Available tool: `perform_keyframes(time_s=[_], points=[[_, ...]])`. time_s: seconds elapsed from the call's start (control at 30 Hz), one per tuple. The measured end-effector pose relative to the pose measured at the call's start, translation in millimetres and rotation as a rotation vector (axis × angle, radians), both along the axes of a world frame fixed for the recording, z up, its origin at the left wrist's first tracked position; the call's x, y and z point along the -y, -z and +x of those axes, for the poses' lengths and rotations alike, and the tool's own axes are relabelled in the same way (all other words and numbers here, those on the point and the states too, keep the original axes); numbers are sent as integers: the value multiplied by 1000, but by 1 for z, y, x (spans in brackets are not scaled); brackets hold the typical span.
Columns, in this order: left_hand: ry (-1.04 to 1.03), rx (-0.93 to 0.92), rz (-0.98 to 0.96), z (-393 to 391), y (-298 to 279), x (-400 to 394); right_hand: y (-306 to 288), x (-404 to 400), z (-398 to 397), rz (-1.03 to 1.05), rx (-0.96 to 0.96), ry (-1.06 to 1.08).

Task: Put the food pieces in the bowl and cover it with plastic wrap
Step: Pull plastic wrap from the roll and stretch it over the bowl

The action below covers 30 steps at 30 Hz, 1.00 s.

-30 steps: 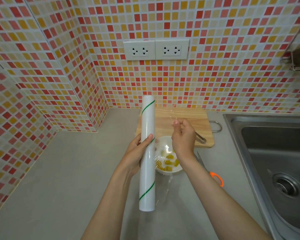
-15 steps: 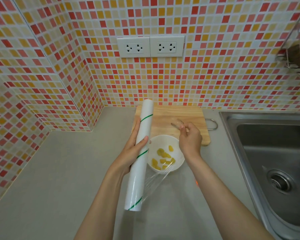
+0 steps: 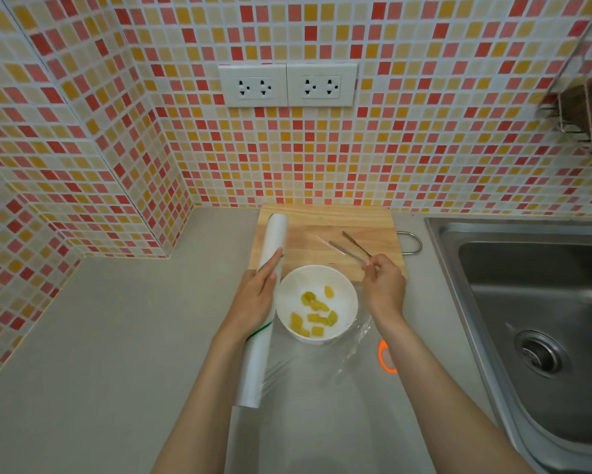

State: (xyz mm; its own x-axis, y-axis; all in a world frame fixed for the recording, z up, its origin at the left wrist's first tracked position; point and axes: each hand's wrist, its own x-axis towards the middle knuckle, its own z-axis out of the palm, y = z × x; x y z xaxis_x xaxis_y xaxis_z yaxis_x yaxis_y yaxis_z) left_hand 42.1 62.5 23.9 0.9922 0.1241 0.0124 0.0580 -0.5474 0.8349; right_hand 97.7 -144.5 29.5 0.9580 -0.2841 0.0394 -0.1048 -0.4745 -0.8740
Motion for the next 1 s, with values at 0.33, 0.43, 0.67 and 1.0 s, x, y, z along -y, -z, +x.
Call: perform_keyframes(time_s=[0.33,0.43,0.67,1.0], points=[[16,-49,-34,-8,18,-5,28,5,0,-39,-137,5],[7,-43,-55,-8,26,-6,37,5,1,-17,-178,-9],[-81,-50,-72,-8,48,-2,47,11,6,46,-225,-118],[-138,-71,72,-14,56,12,48,10,4,334,-431,-180]])
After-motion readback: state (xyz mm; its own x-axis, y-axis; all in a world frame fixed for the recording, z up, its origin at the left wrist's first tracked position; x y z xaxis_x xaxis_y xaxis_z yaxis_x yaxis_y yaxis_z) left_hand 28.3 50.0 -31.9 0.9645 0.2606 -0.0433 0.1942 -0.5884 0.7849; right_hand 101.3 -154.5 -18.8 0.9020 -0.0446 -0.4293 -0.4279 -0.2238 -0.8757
